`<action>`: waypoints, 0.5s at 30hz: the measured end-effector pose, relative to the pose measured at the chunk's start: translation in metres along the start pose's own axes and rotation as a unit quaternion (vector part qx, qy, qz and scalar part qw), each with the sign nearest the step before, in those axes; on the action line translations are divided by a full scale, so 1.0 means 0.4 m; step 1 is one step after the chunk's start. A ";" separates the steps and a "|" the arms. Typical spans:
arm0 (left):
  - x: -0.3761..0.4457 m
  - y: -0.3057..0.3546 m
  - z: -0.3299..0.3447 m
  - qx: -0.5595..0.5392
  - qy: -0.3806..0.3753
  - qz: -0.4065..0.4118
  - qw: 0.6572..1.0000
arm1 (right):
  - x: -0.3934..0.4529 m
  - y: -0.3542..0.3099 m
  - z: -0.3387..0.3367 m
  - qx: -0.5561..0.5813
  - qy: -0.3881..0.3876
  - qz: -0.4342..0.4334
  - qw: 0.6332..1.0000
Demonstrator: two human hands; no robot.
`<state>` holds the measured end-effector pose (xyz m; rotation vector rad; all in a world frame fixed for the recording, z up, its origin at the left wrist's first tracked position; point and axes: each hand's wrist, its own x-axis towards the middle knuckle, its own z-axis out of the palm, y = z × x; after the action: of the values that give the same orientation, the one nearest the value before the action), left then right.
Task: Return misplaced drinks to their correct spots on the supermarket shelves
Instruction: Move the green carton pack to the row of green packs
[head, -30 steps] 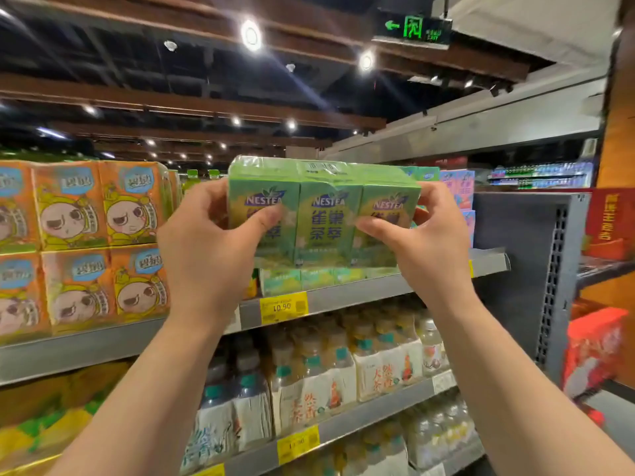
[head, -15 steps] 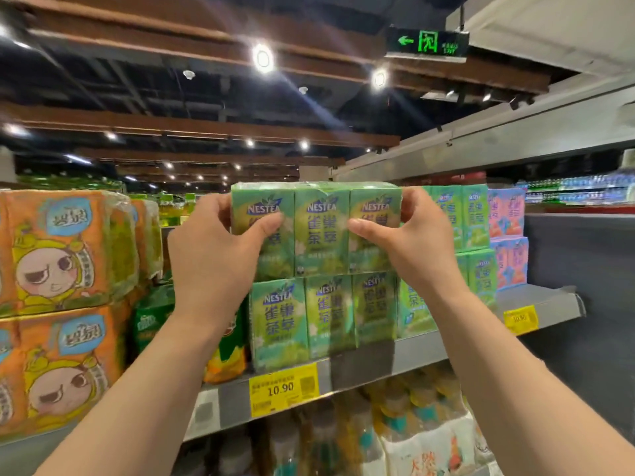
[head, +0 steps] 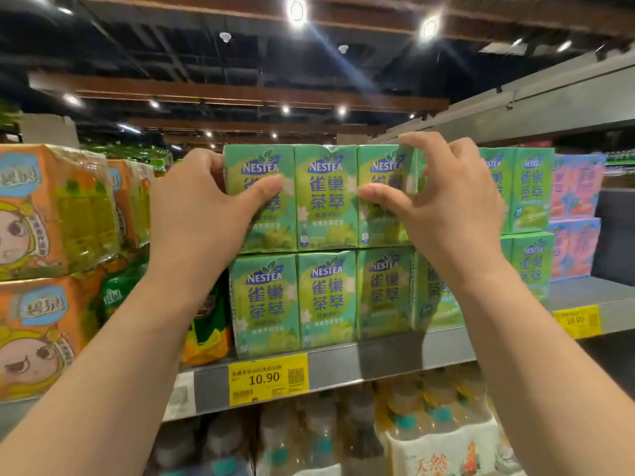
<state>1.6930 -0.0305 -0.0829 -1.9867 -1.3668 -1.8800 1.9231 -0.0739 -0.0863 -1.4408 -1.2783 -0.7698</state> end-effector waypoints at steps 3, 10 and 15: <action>-0.006 0.010 -0.003 0.012 -0.006 -0.010 1.000 | 0.007 0.008 0.005 0.009 -0.008 -0.004 1.000; -0.036 0.038 -0.014 0.028 -0.033 -0.029 0.999 | 0.001 0.027 0.009 0.033 -0.037 -0.024 0.998; -0.100 0.062 -0.053 0.067 -0.080 -0.026 0.994 | -0.019 0.063 -0.014 0.025 -0.088 -0.021 0.996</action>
<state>1.6987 -0.0792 -0.0990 -2.0931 -1.5539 -1.6311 1.9463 -0.0793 -0.0984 -1.4719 -1.4553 -0.6442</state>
